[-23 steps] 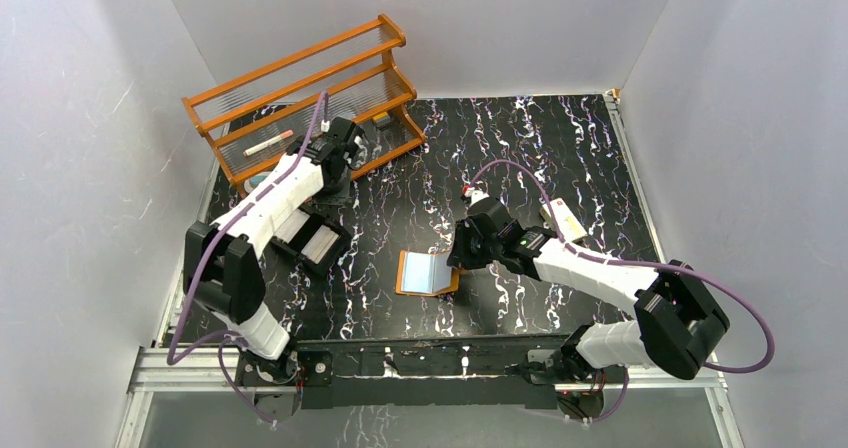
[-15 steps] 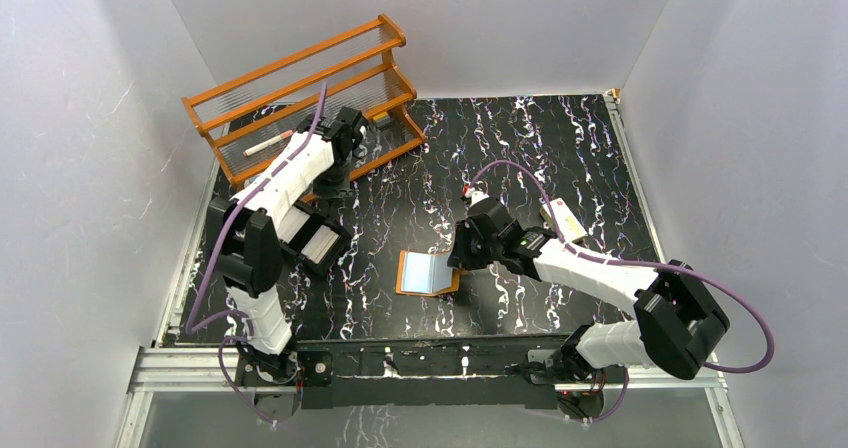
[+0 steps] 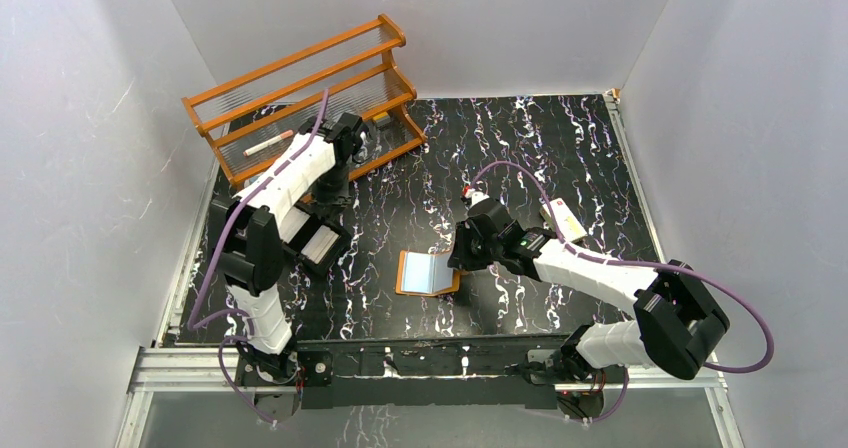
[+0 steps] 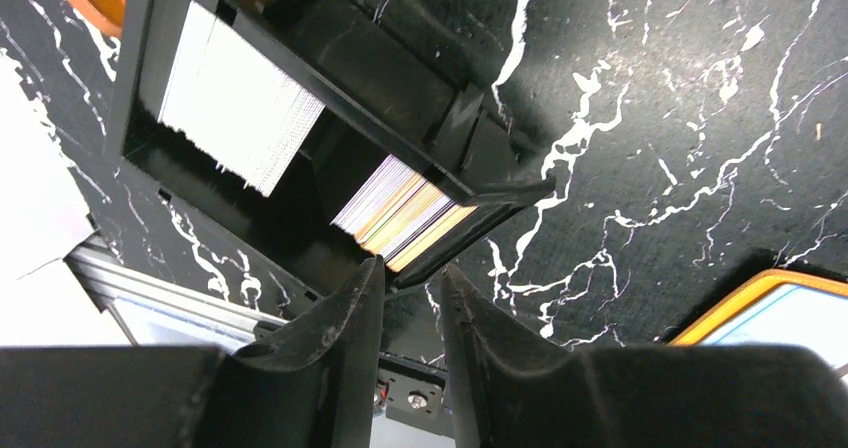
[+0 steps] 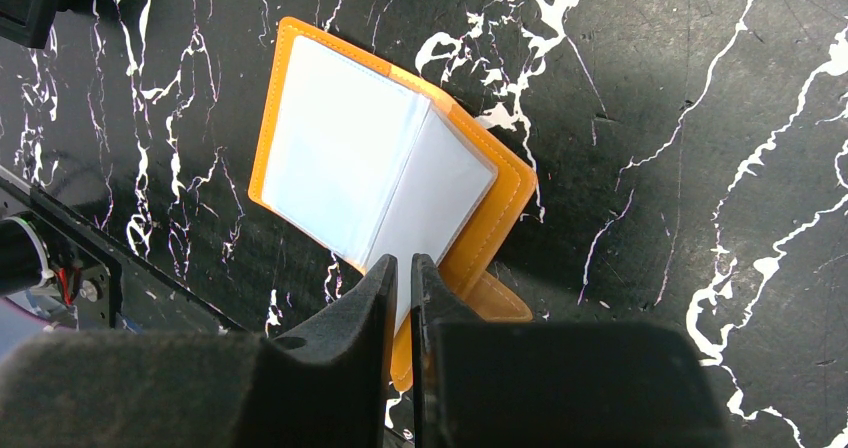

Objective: Put the credit cards into the card holder
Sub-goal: Move the storage box to the center of the board.

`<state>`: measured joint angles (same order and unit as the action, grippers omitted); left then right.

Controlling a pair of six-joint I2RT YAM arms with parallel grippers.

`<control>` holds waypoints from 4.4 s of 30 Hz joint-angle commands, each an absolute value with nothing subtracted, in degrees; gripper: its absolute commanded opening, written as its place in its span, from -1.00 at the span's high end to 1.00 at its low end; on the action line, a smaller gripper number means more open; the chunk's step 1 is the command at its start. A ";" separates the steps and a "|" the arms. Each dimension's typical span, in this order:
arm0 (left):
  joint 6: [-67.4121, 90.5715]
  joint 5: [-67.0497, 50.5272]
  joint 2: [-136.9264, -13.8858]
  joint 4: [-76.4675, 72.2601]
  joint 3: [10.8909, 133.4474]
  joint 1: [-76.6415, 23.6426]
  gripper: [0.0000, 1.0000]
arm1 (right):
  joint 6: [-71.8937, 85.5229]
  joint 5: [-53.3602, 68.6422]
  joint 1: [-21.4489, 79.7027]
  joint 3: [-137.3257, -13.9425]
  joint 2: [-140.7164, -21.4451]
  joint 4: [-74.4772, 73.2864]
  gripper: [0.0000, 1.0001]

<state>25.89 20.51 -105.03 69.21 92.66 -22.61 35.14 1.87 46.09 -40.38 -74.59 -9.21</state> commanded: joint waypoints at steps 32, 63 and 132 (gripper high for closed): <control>9.00 10.20 -92.22 50.65 72.83 -22.61 -0.01 | 32.70 0.88 45.17 -41.04 -72.31 -8.96 0.63; 53.68 30.26 -89.84 49.96 77.53 -22.24 0.07 | 32.83 1.32 44.76 -39.71 -71.01 -8.22 0.63; 46.15 10.64 -90.24 37.27 75.83 -31.33 0.24 | 33.39 0.50 44.39 -38.56 -68.59 -8.49 0.62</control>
